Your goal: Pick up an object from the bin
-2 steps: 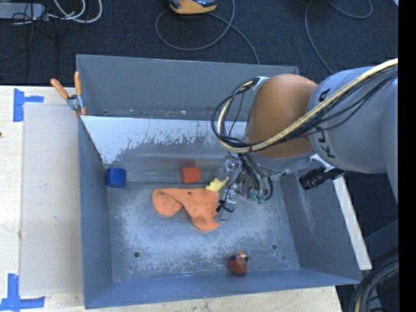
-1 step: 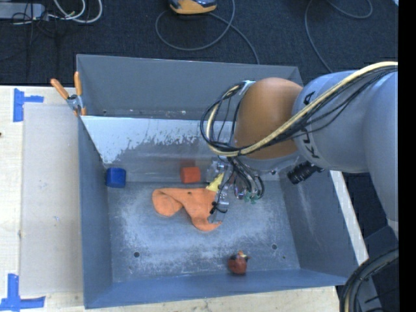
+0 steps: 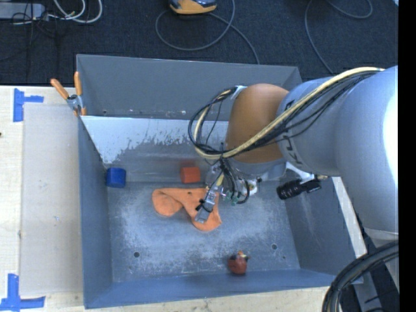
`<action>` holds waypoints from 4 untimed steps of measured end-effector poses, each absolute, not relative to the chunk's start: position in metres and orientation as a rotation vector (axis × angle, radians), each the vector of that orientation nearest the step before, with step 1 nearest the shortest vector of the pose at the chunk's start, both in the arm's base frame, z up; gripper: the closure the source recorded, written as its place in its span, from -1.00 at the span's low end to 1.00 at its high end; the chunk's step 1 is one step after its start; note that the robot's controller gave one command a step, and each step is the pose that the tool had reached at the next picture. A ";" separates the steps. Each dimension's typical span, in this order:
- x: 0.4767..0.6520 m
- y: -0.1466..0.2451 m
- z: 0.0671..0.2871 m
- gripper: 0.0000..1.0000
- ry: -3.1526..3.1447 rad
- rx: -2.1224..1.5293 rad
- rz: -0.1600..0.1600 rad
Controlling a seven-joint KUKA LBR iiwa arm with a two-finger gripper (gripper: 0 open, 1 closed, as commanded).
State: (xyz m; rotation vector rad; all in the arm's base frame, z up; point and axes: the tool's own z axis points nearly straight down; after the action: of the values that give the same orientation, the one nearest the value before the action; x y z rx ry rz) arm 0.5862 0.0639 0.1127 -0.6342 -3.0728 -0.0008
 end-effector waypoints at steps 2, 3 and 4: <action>0.595 0.076 0.092 -1.00 -3.130 -0.211 -0.001; 0.599 0.094 0.081 -1.00 -3.128 -0.181 0.000; 0.596 0.106 0.077 -1.00 -3.135 0.011 -0.002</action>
Offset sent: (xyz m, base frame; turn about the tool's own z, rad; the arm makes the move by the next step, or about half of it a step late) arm 0.0155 0.0212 -0.0427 0.2151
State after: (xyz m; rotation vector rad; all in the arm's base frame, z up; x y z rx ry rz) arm 0.5959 0.1059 0.0774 0.0115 -3.1347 -0.0015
